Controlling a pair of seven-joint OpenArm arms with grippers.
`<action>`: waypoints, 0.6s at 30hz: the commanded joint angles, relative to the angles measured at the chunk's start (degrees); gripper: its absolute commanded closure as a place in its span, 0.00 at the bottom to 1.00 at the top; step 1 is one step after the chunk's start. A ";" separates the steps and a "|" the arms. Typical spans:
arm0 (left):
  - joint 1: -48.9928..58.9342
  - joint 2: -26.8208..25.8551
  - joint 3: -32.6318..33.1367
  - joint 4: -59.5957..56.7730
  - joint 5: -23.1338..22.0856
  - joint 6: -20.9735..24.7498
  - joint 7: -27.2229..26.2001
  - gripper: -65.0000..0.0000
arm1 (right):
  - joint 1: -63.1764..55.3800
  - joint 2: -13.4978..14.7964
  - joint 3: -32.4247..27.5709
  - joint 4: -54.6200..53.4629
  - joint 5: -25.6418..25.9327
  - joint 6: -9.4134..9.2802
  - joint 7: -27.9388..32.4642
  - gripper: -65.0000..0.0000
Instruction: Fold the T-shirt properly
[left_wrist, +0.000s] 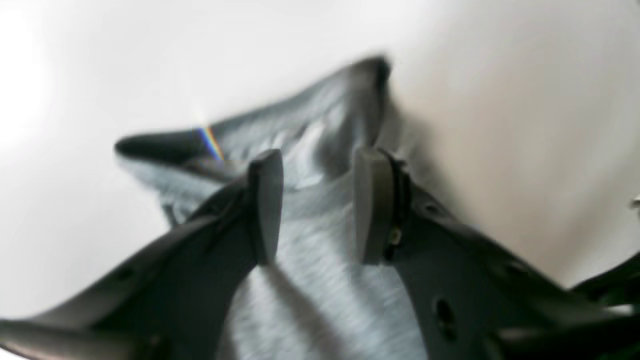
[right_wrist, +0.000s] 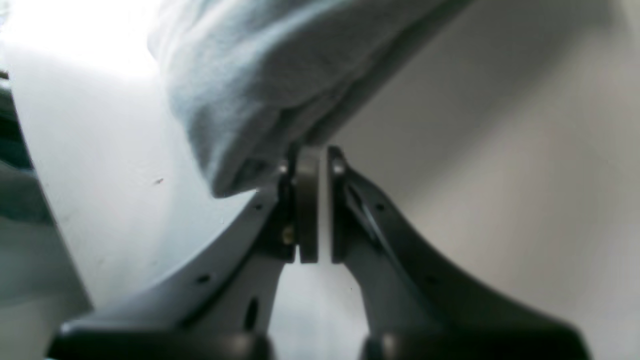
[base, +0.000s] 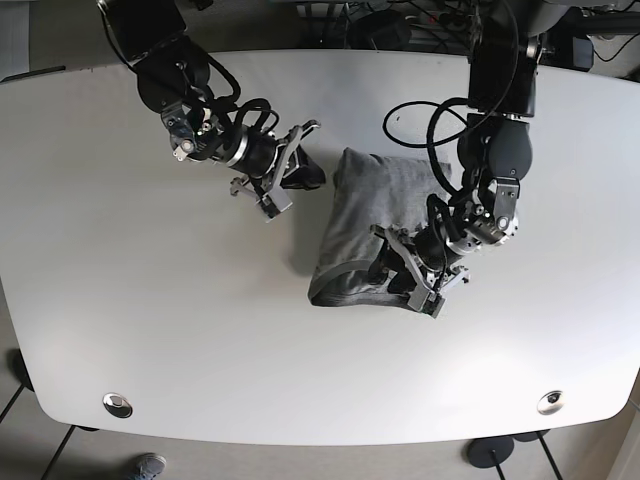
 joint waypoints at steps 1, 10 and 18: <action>1.30 0.50 0.82 1.38 1.61 3.84 -3.94 0.56 | 0.73 0.52 1.93 1.08 0.76 0.71 1.31 0.96; 9.30 4.19 8.29 0.77 16.02 12.19 -14.40 0.46 | -0.76 0.25 6.33 1.26 0.76 0.80 1.31 0.96; 9.92 -2.14 2.93 -11.10 17.52 11.75 -14.67 0.45 | -0.76 0.43 6.33 3.72 0.76 0.71 1.31 0.96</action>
